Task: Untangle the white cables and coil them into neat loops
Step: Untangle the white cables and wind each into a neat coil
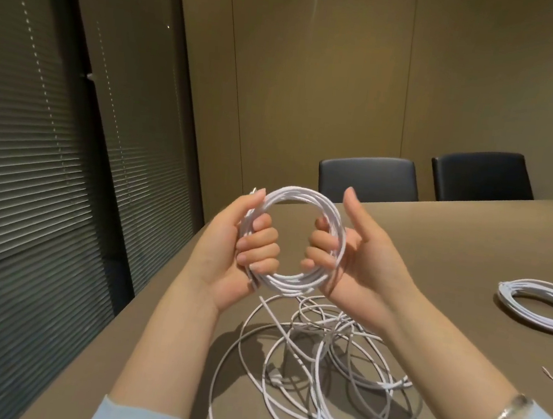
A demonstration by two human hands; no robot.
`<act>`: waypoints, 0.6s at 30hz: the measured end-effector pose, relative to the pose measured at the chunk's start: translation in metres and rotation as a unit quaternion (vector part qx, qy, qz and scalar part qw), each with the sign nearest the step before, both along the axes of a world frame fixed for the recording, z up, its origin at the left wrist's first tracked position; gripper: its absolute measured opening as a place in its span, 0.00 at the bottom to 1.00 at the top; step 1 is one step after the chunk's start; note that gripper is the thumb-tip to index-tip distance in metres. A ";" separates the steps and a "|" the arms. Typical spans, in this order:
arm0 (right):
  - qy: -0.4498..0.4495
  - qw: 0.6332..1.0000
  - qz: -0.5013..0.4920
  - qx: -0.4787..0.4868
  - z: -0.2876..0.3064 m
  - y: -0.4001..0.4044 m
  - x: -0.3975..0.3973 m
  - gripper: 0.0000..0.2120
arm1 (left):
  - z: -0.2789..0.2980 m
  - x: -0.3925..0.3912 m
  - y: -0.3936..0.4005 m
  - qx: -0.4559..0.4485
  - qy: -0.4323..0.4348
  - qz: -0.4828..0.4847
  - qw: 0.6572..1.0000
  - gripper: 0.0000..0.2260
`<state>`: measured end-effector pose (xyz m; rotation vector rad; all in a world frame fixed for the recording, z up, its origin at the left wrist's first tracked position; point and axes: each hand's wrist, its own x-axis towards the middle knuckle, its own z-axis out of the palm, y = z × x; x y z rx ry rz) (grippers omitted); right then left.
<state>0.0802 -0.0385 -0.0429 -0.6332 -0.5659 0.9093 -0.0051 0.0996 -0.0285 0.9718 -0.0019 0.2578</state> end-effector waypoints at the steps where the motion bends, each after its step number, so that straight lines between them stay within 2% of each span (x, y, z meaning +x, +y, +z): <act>1: -0.002 1.000 -0.009 -0.011 -0.001 0.002 0.001 0.20 | -0.001 0.001 -0.001 0.005 0.007 -0.003 1.000 0.20; 5: -0.011 0.992 -0.116 -0.048 -0.003 0.009 0.005 0.21 | -0.001 0.005 -0.010 0.031 0.024 -0.007 0.999 0.24; 10: -0.059 0.984 -0.155 -0.066 -0.002 0.007 0.006 0.20 | -0.002 0.007 -0.014 0.049 0.028 0.011 0.998 0.25; 12: -0.088 0.985 -0.131 -0.065 -0.003 0.007 0.003 0.21 | -0.001 0.007 -0.011 0.041 0.013 0.048 0.998 0.25; 15: -0.160 0.979 -0.070 -0.108 -0.009 0.009 -0.001 0.31 | 0.001 0.005 -0.002 0.004 -0.021 0.109 0.994 0.24; 17: -0.269 0.950 -0.002 -0.161 -0.015 0.010 -0.004 0.24 | 0.002 0.003 0.005 -0.023 -0.040 0.146 0.988 0.25; 18: -0.339 0.919 0.035 -0.200 -0.019 0.011 -0.005 0.19 | 0.002 0.002 0.008 -0.033 -0.046 0.161 0.985 0.25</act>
